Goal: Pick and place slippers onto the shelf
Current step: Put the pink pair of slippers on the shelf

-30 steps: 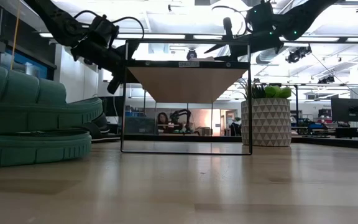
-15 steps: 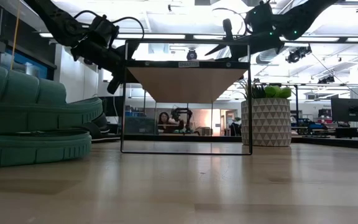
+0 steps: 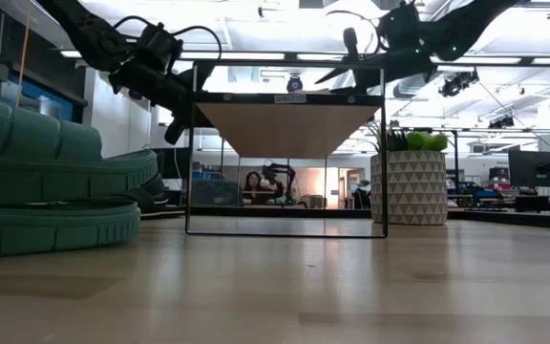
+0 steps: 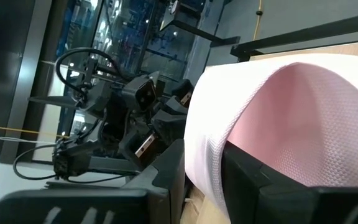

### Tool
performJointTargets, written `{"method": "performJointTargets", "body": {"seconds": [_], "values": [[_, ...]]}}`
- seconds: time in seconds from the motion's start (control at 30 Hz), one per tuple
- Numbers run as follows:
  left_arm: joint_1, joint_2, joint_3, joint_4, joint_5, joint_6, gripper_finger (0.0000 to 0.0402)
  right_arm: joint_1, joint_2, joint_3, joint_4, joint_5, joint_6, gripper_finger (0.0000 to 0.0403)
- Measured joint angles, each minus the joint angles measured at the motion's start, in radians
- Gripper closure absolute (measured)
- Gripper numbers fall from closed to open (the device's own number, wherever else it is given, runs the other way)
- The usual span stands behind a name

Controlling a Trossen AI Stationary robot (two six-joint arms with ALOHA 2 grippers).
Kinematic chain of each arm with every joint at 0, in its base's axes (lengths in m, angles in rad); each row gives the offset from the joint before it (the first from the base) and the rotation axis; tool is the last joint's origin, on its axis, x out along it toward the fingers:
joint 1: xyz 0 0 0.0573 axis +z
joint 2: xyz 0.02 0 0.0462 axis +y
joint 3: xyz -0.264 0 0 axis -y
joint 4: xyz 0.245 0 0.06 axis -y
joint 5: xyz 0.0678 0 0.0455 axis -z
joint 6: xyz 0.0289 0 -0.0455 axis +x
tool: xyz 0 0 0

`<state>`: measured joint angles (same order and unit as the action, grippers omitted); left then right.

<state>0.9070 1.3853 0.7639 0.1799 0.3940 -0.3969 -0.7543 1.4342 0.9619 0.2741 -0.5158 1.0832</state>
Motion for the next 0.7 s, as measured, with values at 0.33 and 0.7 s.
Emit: {"method": "performJointTargets", "body": {"seconds": [0.33,0.7], "values": [[0.000,0.000,0.000,-0.002,-0.005,0.000,0.0402,-0.034,-0.024,0.000,-0.015,-0.017,0.001,0.0322],[0.000,0.000,0.000,-0.005,-0.028,0.005,0.0402,-0.020,-0.024,0.000,-0.062,-0.008,-0.026,0.0322]]}}
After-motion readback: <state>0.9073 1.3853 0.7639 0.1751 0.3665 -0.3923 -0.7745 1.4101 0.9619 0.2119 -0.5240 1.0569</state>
